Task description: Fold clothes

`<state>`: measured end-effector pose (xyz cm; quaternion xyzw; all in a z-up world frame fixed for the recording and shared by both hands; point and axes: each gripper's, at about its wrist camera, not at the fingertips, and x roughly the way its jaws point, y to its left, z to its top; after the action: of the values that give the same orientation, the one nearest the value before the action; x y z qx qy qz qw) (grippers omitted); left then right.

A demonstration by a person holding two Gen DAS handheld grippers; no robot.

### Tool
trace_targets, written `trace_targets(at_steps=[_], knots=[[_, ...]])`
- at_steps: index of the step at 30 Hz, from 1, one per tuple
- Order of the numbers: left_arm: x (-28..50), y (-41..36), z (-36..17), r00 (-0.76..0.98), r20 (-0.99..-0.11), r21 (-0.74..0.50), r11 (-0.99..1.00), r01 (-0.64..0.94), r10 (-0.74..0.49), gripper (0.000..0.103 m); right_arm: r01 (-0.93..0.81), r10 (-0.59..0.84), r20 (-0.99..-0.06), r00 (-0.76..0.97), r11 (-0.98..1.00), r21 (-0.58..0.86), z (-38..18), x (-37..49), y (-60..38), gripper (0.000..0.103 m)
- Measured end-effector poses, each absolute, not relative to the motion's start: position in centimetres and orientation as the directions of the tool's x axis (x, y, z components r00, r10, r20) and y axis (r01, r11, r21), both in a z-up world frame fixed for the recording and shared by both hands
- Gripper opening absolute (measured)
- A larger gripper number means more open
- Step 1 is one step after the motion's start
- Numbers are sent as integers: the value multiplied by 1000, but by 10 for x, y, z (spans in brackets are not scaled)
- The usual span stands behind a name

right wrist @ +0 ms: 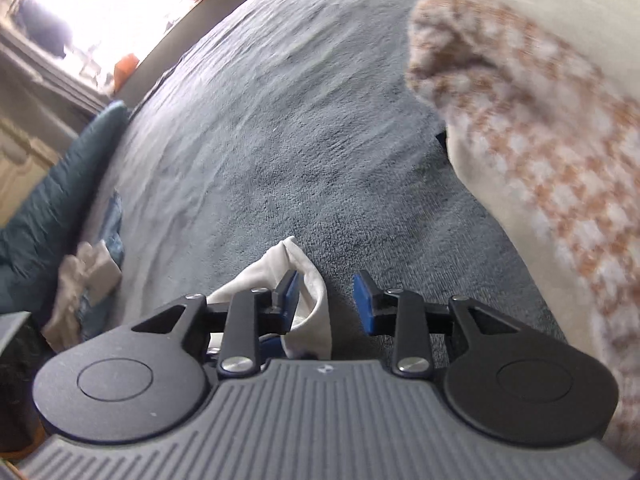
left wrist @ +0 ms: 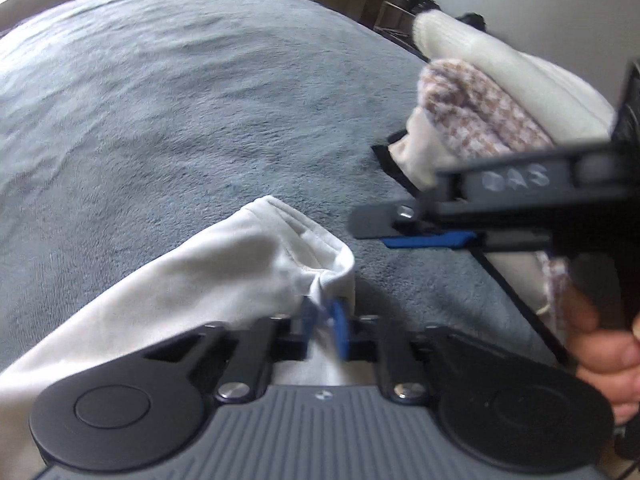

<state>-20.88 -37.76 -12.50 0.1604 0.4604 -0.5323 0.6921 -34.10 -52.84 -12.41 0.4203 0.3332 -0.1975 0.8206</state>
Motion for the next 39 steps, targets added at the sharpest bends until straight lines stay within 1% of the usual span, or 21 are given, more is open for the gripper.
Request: trace_targets(at_steps=[3, 6, 8, 13, 17, 19, 22, 23, 26, 29, 32, 35, 39], knots=[[-192, -362, -114, -4, -780, -359, 443, 821, -625, 5, 609, -65, -701, 710, 556, 566, -124, -348, -527, 29], [-171, -344, -98, -3, -742, -453, 498, 740, -670, 5, 611, -84, -687, 722, 544, 576, -125, -349, -529, 24], [-160, -335, -91, 8, -734, -478, 524, 705, -679, 4, 608, -87, -679, 729, 538, 584, -128, -349, -531, 19], [-142, -322, -81, 21, -720, -516, 556, 651, -693, 4, 483, 41, -629, 776, 603, 635, -135, -325, -522, 18], [-141, -325, -75, 1, -701, -546, 537, 644, -713, 4, 436, 97, -638, 764, 652, 621, -155, -294, -513, 17], [-141, -328, -73, -7, -693, -553, 525, 647, -721, 4, 412, 182, -640, 746, 629, 659, -173, -282, -509, 13], [-141, -327, -70, -6, -682, -563, 520, 642, -731, 4, 342, 253, -625, 738, 659, 670, -170, -277, -501, 13], [-140, -326, -69, -5, -680, -567, 522, 637, -733, 4, 341, 256, -626, 736, 659, 671, -167, -278, -502, 11], [-137, -322, -70, 0, -678, -579, 534, 616, -735, 4, 366, 200, -621, 758, 657, 659, -155, -287, -512, 11], [-132, -319, -72, 0, -674, -593, 540, 597, -739, 4, 389, 134, -641, 756, 695, 605, -144, -293, -516, 14], [-130, -318, -71, -9, -662, -607, 529, 593, -750, 4, 382, 113, -612, 782, 689, 616, -145, -297, -517, 14], [-132, -321, -71, -20, -650, -620, 515, 592, -759, 4, 341, 144, -580, 802, 687, 642, -158, -282, -517, 14], [-130, -320, -69, -8, -643, -623, 517, 587, -766, 4, 264, 291, -533, 795, 624, 735, -179, -262, -512, 14]])
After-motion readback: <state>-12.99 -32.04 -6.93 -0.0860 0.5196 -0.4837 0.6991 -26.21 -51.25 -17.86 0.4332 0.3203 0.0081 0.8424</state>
